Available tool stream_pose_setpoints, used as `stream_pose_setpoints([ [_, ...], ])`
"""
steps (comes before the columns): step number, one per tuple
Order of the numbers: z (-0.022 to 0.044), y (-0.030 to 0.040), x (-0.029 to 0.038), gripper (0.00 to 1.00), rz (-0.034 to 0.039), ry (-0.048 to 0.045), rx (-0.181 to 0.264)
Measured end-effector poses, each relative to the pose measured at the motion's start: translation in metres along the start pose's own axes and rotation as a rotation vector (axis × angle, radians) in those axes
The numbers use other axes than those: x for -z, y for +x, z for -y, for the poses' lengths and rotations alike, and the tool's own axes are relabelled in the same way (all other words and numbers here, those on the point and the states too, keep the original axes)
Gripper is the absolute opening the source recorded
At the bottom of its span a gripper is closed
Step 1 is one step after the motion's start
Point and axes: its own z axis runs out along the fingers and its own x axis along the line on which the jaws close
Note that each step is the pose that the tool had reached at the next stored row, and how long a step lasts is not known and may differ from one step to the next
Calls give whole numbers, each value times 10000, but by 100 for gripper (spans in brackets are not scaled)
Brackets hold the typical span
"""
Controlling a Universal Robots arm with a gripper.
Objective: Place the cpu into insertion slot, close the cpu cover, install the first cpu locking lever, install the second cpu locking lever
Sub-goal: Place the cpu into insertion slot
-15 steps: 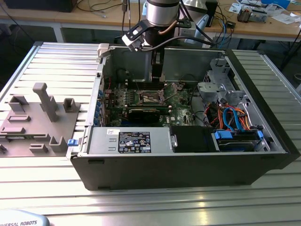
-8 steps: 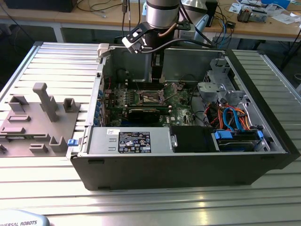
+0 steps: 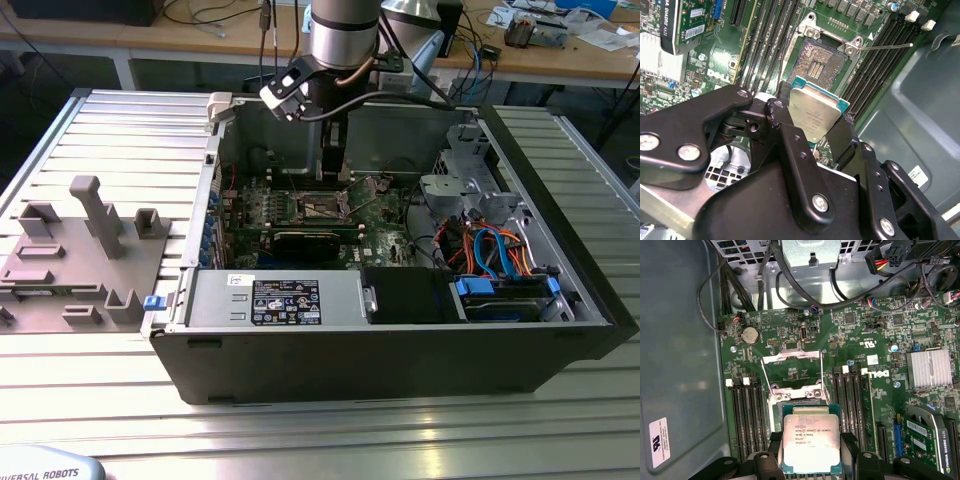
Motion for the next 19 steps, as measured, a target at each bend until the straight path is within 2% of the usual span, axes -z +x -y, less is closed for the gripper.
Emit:
stream_pose_setpoints([
  [14, 0, 0, -6, 54, -1, 2, 106],
  [16, 1, -1, -64, 54, -8, 8, 441],
  [19, 4, -1, -69, 54, -9, 7, 442],
])
